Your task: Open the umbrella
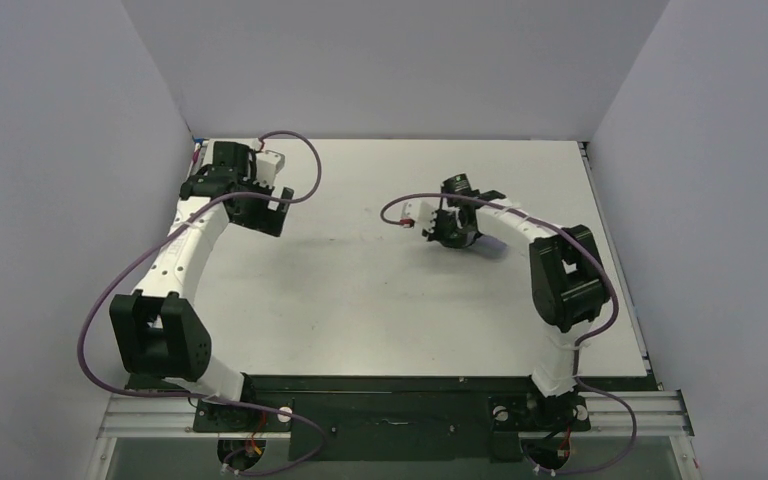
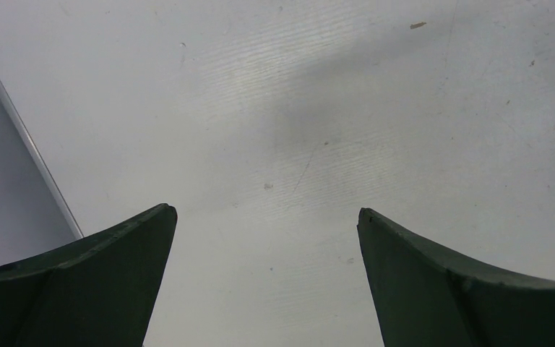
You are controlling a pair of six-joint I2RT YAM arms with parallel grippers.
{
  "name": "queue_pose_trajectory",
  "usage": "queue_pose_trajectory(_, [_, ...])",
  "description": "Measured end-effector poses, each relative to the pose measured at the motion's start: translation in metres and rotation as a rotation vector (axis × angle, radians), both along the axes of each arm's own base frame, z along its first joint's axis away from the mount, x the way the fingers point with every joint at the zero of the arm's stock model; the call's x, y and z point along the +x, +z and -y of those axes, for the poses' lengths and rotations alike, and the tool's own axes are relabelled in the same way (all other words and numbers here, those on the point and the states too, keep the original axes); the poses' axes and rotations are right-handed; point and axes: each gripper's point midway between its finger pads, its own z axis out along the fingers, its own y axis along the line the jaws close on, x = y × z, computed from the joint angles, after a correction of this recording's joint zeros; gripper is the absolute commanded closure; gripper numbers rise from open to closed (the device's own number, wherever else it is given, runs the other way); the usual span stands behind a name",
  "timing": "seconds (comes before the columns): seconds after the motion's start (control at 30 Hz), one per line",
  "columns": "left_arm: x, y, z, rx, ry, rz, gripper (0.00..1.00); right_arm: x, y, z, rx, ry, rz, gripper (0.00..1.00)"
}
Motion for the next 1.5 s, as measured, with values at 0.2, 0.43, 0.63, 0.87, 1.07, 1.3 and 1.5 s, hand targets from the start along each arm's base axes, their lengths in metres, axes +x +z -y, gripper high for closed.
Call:
queue_pose_trajectory(0.2, [0.005,-0.012,-0.019,-0.116,0.116,-0.047,0.03,-0.048,0.002,-0.1,0.029,0.179,-0.009,1.0])
queue_pose_trajectory(0.43, [0.011,-0.041,-0.016,-0.291,0.198,-0.152,0.03,-0.085,0.02,-0.179,0.129,0.24,-0.011,0.65])
queue_pose_trajectory(0.63, [0.021,-0.048,-0.01,-0.414,0.245,-0.168,0.03,-0.11,0.024,-0.205,0.196,0.223,-0.065,0.31])
queue_pose_trajectory(0.87, [0.024,-0.07,0.008,-0.555,0.292,-0.144,0.03,-0.082,0.065,-0.18,0.335,0.091,-0.155,0.3])
queue_pose_trajectory(1.07, [-0.007,-0.099,0.027,-0.683,0.329,-0.087,0.03,-0.02,0.13,-0.161,0.472,-0.045,-0.075,0.3])
queue_pose_trajectory(1.3, [-0.027,-0.06,0.056,-0.7,0.121,0.163,0.03,-0.008,0.126,-0.188,0.518,-0.042,-0.144,0.3])
queue_pose_trajectory(1.5, [-0.058,-0.022,0.097,-0.682,-0.118,0.337,0.02,-0.021,0.068,-0.202,0.476,-0.067,-0.314,0.28])
